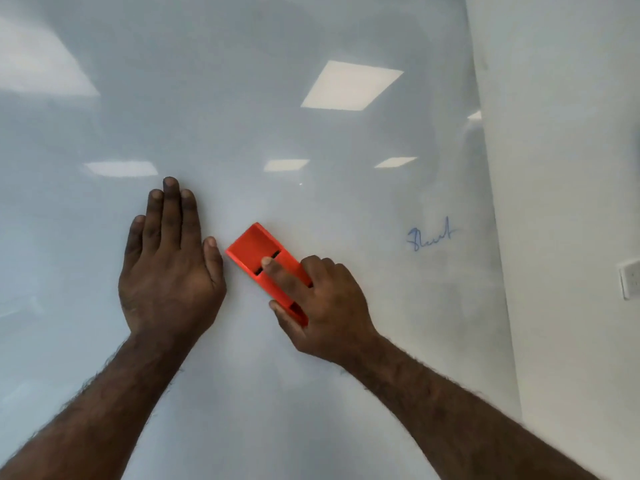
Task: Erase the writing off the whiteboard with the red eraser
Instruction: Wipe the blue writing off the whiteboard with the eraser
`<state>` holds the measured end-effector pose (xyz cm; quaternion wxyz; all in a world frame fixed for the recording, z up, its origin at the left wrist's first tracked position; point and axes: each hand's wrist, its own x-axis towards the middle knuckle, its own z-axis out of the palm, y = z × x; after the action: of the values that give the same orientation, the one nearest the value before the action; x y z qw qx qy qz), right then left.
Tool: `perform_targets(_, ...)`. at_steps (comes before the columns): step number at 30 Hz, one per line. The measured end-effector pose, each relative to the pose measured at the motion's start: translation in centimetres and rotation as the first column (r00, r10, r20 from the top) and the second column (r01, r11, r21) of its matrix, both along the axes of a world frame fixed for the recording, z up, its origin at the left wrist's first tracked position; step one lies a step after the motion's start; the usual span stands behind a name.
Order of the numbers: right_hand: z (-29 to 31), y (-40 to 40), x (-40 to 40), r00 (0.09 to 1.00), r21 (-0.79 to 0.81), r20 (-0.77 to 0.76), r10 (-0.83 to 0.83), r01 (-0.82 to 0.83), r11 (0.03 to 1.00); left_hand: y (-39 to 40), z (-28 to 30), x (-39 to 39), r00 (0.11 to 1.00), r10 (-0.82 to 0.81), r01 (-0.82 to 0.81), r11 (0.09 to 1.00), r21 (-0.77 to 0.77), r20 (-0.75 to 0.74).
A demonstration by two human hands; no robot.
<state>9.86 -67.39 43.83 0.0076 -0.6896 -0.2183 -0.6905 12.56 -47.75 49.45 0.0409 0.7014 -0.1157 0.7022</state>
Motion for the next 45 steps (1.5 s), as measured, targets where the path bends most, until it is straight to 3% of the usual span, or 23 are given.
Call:
perform_targets(2,0.0,-3.7,0.7,0.999,0.116,0.041,-0.028,0.023,0.993,0.2,0.0,0.2,1.000,0.007,-0.007,1.000,0.012,0.003)
perform_targets(4,-0.6,-8.4,1.1,0.999,0.409,0.048,-0.024,0.002,0.913,0.2,-0.1,0.5,1.000,0.010,-0.010,1.000,0.008,0.012)
perform_targets(6,-2.0,-12.6,1.2,0.999,0.684,0.030,-0.027,-0.001,0.730,0.1,-0.2,0.7,1.000,0.014,-0.014,1.000,-0.004,0.024)
perform_targets(8,-3.6,-15.2,1.1,1.000,0.835,-0.023,-0.018,0.029,0.549,-0.2,-0.3,0.8,1.000,0.008,-0.007,1.000,-0.012,0.028)
perform_targets(12,-2.2,-16.0,1.2,0.994,0.990,0.028,0.107,-0.043,0.138,-0.4,-0.3,0.8,1.000,0.002,-0.001,1.000,-0.029,0.023)
perform_targets(13,-0.6,-15.5,1.1,0.989,0.996,0.070,0.129,-0.078,0.053,-0.6,-0.3,0.8,1.000,-0.004,0.004,0.999,-0.032,0.020)
perform_targets(14,1.0,-14.6,1.1,0.987,0.995,0.087,0.133,-0.092,0.039,-0.6,-0.3,0.7,1.000,-0.005,0.005,0.999,-0.034,0.016)
perform_targets(15,2.5,-13.1,0.9,0.989,0.992,0.078,0.124,-0.090,0.093,-0.7,-0.2,0.7,1.000,-0.005,0.006,0.999,-0.034,0.013)
perform_targets(20,5.3,-5.3,0.4,0.996,0.750,0.032,0.085,-0.080,0.657,-0.5,-0.2,0.7,1.000,-0.016,0.016,0.999,-0.032,0.015)
perform_targets(22,4.7,-6.1,0.4,1.000,0.615,0.016,0.020,-0.026,0.788,-0.5,-0.2,0.8,1.000,-0.021,0.021,1.000,-0.023,0.015)
perform_targets(23,4.3,-7.5,0.4,1.000,0.591,0.019,-0.019,0.004,0.806,-0.5,-0.3,0.9,1.000,-0.023,0.023,0.999,-0.022,0.017)
perform_targets(25,3.3,-10.9,0.8,0.998,0.696,0.007,-0.065,0.042,0.717,-0.5,-0.3,0.9,0.999,-0.019,0.019,1.000,-0.023,0.026)
perform_targets(28,0.4,-16.0,1.2,0.992,0.889,-0.094,-0.084,0.122,0.441,-0.6,-0.3,0.9,0.999,-0.018,0.018,1.000,-0.022,0.029)
perform_targets(36,-6.8,-16.6,1.6,0.986,0.985,-0.166,0.008,0.165,0.058,-0.7,-0.4,0.2,1.000,-0.027,0.027,1.000,0.000,0.004)
perform_targets(38,-6.9,-14.4,1.5,0.986,0.981,-0.166,-0.010,0.166,0.103,-0.9,-0.5,0.0,0.999,-0.034,0.035,0.998,0.044,-0.025)
perform_targets(45,-8.8,-2.3,0.4,0.987,0.831,-0.131,-0.092,0.160,0.533,1.4,-5.0,-1.0,0.992,-0.052,0.067,0.990,0.127,-0.117)
